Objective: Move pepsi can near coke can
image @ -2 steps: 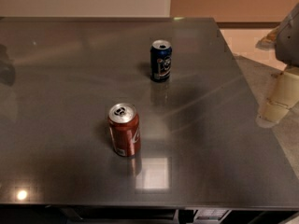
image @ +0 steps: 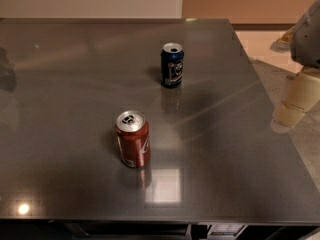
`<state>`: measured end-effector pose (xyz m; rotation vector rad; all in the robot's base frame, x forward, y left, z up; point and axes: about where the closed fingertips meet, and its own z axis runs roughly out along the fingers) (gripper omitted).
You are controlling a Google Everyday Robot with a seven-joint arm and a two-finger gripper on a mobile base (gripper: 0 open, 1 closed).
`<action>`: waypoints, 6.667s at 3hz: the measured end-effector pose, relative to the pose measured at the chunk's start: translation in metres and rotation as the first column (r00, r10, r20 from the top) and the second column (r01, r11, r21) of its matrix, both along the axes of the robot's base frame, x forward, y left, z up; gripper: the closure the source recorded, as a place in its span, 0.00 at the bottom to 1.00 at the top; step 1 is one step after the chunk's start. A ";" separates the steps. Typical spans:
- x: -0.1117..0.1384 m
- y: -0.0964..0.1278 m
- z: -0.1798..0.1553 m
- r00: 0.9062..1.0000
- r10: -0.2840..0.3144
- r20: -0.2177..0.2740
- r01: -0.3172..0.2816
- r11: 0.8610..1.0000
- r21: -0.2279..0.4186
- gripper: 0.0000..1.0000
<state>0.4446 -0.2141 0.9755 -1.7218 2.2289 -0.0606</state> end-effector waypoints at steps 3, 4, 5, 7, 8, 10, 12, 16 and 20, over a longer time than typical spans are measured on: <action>0.074 0.028 -0.028 1.000 0.012 -0.005 -0.011 0.991 0.132 0.00; 0.107 0.036 -0.042 1.000 -0.005 0.000 0.005 0.984 0.178 0.00; 0.137 0.047 -0.054 1.000 -0.029 0.006 0.027 0.971 0.238 0.00; 0.190 0.096 -0.061 0.997 -0.068 0.045 0.046 0.924 0.381 0.00; 0.215 0.119 -0.066 0.995 -0.083 0.056 0.050 0.898 0.438 0.00; 0.240 0.157 -0.077 0.997 -0.068 0.020 0.048 0.848 0.528 0.00; 0.231 0.171 -0.070 0.999 -0.036 0.011 0.024 0.825 0.564 0.39; 0.119 0.157 -0.037 0.973 0.228 -0.047 -0.140 0.737 0.661 1.00; 0.022 0.177 -0.062 0.904 0.428 -0.021 -0.320 0.707 0.630 0.59</action>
Offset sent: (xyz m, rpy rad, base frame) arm 0.0729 0.0265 -0.0246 0.1528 0.0144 0.0172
